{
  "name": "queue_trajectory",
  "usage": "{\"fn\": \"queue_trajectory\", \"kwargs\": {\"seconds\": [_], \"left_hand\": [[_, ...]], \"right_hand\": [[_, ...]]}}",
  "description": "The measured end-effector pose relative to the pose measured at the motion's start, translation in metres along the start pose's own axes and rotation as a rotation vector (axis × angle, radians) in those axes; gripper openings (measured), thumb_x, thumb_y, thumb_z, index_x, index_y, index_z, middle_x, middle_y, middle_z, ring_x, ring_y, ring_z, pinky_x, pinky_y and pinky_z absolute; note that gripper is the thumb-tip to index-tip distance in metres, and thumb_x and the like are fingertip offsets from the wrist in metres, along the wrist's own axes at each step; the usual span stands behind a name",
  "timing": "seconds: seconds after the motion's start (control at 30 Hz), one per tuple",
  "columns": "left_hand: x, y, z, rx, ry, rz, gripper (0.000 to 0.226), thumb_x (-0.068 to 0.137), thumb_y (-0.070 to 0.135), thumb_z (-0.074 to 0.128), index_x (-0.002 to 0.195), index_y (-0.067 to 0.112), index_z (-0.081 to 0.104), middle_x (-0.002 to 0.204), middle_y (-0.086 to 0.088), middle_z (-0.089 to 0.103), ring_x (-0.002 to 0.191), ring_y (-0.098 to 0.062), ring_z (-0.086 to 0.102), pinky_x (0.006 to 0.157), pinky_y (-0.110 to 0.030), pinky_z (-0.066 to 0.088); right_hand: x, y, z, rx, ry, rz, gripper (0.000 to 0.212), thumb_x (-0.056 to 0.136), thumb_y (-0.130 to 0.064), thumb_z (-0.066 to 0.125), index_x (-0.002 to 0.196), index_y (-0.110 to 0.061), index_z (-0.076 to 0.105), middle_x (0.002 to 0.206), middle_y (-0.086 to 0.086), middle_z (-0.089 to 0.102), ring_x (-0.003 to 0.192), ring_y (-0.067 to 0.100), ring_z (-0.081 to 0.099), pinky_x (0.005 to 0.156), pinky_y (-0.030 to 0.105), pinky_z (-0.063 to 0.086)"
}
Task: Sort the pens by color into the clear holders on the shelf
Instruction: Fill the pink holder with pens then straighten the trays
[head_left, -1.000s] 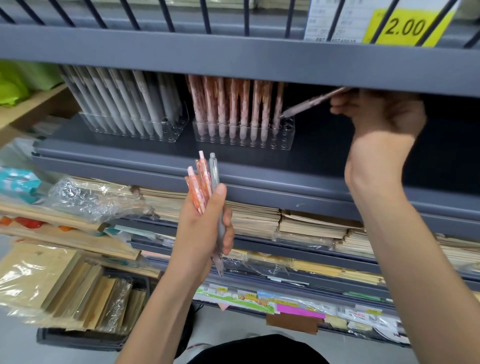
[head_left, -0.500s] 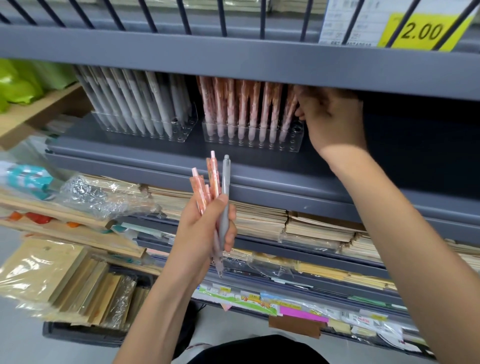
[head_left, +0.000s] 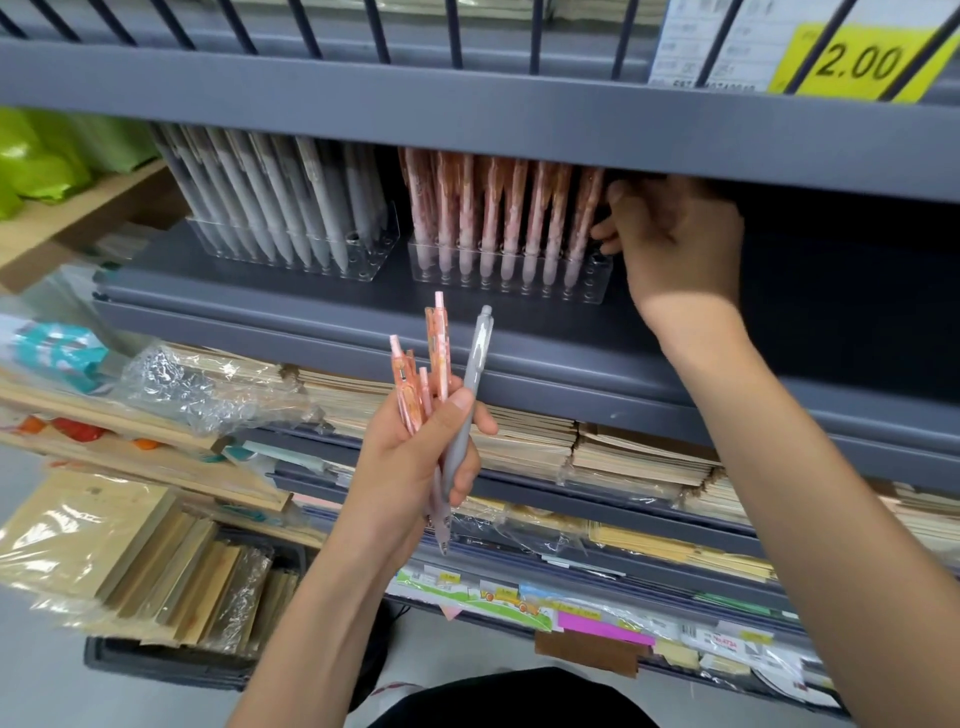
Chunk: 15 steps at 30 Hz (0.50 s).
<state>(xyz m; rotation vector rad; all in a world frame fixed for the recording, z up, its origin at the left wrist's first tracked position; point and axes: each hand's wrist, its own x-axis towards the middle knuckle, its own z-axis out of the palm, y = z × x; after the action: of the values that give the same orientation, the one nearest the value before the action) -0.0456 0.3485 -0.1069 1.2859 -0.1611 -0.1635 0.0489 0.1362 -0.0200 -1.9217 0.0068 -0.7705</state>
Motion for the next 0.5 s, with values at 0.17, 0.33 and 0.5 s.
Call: {"fn": "queue_trajectory", "kwargs": {"seconds": [0.17,0.33,0.5], "left_hand": [[0.002,0.000,0.005,0.004,-0.020,0.008,0.039,0.101,0.022,0.052,0.107,-0.016,0.053,0.057,0.003,0.065,0.036,-0.011,0.043,0.040,-0.020,0.038],[0.002,0.001,0.009,-0.003,-0.048,0.024,0.041,0.101,0.023,0.051,0.108,-0.018,0.052,0.057,0.005,0.067,0.035,-0.010,0.044,0.039,-0.021,0.038],[-0.002,0.006,0.003,-0.019,-0.065,0.041,0.039,0.102,0.021,0.049,0.107,-0.017,0.052,0.061,0.003,0.070,0.035,-0.010,0.048,0.039,-0.018,0.040]], "right_hand": [[-0.029,-0.009,-0.009,0.102,0.059,0.013,0.021,0.084,-0.017,0.054,0.079,-0.036,0.064,0.076,-0.005,0.070,0.061,0.011,0.061,0.058,0.037,0.053],[-0.063,-0.020,-0.005,0.019,-0.434,0.094,0.014,0.084,-0.046,0.067,0.085,-0.035,0.074,0.075,-0.016,0.071,0.058,0.004,0.057,0.053,0.022,0.048],[-0.071,-0.021,0.010,0.067,-0.594,0.068,0.016,0.082,-0.040,0.074,0.087,-0.025,0.076,0.068,-0.010,0.066,0.057,0.004,0.047,0.054,0.023,0.042]]}}
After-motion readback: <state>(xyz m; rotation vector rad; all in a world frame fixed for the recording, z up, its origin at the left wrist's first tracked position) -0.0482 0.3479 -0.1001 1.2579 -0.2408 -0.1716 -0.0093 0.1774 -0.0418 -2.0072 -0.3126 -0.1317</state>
